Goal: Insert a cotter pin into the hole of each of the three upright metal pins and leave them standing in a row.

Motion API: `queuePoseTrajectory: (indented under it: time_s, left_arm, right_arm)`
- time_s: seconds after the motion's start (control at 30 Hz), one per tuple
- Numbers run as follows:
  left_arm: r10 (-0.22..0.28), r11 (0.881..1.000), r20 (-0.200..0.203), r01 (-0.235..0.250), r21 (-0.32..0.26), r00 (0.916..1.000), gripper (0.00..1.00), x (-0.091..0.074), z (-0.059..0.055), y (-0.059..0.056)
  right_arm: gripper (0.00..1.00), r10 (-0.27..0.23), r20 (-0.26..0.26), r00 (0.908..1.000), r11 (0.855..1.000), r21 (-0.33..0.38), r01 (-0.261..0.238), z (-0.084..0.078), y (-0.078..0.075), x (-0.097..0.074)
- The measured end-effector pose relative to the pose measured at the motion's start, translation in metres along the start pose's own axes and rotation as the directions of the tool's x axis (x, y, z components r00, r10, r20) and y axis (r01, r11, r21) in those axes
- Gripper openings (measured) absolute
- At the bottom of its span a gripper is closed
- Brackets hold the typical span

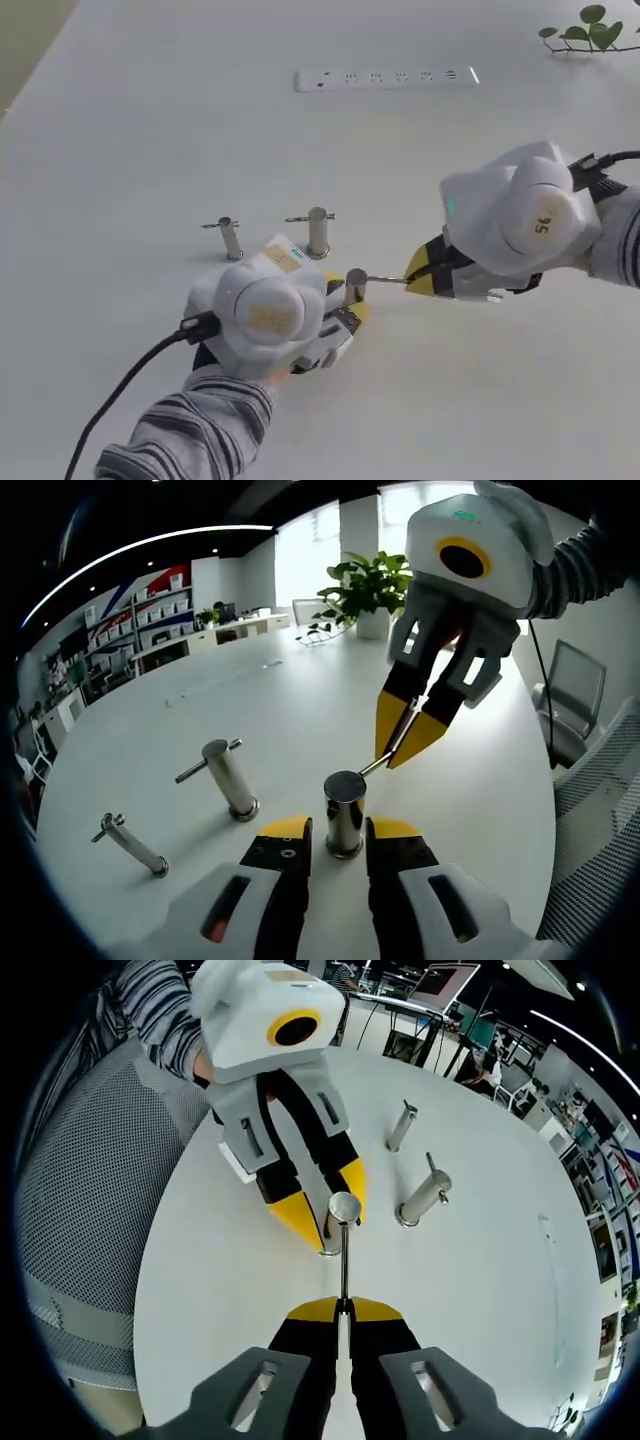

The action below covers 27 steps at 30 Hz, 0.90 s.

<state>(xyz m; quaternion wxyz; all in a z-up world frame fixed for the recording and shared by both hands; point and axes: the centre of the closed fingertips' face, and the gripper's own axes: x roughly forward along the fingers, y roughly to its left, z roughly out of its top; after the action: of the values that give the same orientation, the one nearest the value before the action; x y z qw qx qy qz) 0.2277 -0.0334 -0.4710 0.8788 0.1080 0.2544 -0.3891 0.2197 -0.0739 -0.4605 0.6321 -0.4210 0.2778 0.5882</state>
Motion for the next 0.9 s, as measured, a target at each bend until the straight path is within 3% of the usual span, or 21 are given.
queuePoseTrajectory:
  time_s: [0.6,0.8,0.9]
  left_arm:
    - [-0.004,0.999,-0.007,0.003,-0.036,1.0000,0.10,0.0047,-0.0037,-0.0026]
    - [-0.003,0.999,-0.004,0.003,-0.036,1.0000,0.10,0.0055,-0.0040,-0.0021]
    - [-0.004,0.999,-0.001,0.004,-0.033,1.0000,0.10,0.0060,-0.0045,-0.0018]
  right_arm:
    - [0.00,-0.002,-0.014,0.9999,0.999,-0.035,0.002,0.0064,-0.0021,-0.0031]
    - [0.00,0.003,0.009,1.0000,0.999,-0.051,-0.002,0.0084,-0.0017,-0.0052]
    - [0.00,0.010,0.053,0.9985,0.998,-0.059,-0.006,0.0081,-0.0040,-0.0056]
